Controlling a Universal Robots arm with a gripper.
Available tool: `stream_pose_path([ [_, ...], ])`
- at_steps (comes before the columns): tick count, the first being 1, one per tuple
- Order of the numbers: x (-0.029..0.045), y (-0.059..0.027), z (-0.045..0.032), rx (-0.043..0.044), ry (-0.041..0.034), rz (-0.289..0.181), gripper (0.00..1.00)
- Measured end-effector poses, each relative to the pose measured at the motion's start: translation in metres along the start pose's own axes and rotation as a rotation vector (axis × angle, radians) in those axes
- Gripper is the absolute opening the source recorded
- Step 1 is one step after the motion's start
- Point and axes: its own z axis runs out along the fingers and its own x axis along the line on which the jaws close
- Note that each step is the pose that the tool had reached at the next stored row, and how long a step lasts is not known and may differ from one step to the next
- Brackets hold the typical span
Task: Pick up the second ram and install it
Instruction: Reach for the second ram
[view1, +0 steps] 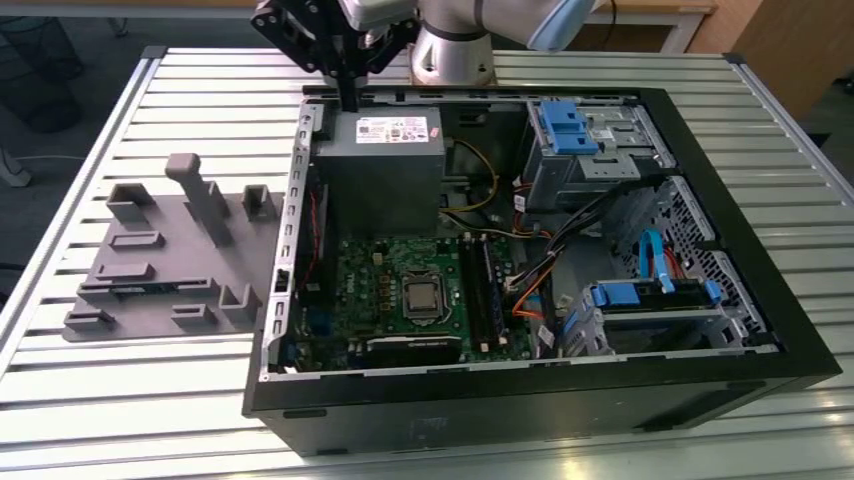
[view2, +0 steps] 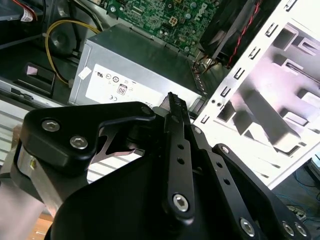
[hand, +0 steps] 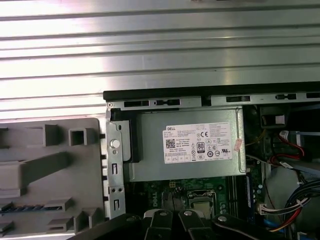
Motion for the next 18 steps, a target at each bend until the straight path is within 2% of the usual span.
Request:
stream_pose_path([
  [18, 0.0085, -0.0007, -0.0002, 0.0, 0.0, 0.0, 0.11],
])
